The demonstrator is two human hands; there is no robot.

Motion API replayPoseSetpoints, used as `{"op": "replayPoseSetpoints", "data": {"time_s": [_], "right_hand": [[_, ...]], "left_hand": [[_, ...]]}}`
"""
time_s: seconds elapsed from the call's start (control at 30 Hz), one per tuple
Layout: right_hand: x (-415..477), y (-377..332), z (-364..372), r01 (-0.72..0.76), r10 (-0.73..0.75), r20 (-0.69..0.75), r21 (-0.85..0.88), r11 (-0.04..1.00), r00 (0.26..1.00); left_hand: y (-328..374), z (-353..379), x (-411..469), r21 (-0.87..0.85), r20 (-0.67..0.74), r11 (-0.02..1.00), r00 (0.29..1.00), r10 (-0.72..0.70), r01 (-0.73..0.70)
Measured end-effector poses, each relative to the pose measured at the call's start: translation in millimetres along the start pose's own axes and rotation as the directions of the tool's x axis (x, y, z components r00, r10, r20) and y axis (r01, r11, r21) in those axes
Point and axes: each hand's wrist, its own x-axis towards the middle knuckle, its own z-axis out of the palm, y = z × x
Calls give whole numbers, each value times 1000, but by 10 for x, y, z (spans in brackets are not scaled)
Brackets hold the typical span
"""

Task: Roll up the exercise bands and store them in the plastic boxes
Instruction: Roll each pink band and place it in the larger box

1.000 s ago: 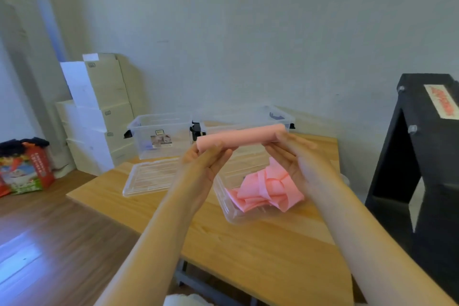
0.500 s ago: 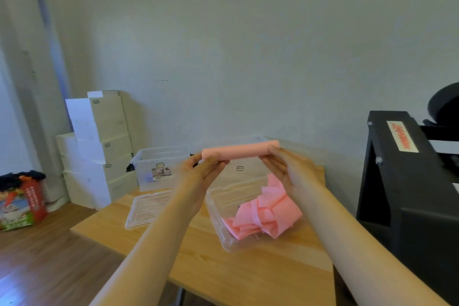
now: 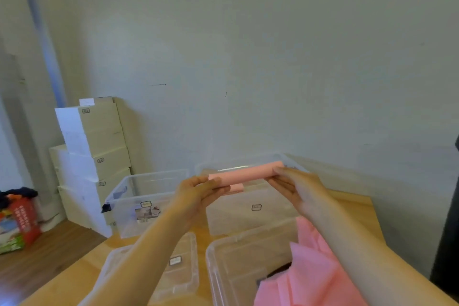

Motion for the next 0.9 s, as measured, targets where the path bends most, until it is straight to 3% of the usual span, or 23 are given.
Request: {"op": "replayPoseSetpoints", "data": {"time_s": [0.2, 0.37, 0.47, 0.6, 0.77, 0.9], "right_hand": [[782, 145, 161, -56, 55, -17, -92, 994, 998], [1302, 192, 189, -185, 186, -18, -229, 956, 982], [1576, 270, 202, -243, 238, -48, -222, 944, 970], [1863, 429, 237, -302, 299, -45, -212, 929, 953], [2137, 569, 291, -369, 368, -54, -270, 889, 928], [2300, 717, 326, -428, 415, -109, -283, 858, 903]], "left_hand": [[-26, -192, 706, 91, -33, 996, 999, 8, -5], [-35, -387, 1164, 99, 4, 995, 1000, -21, 20], [-57, -500, 1372, 112, 76, 992, 994, -75, 66], [-61, -630, 1613, 209, 35, 975, 996, -81, 72], [-75, -829, 1827, 589, -4, 807, 999, 46, -34], [-193, -960, 1912, 713, 10, 690, 986, 169, -125]]}}
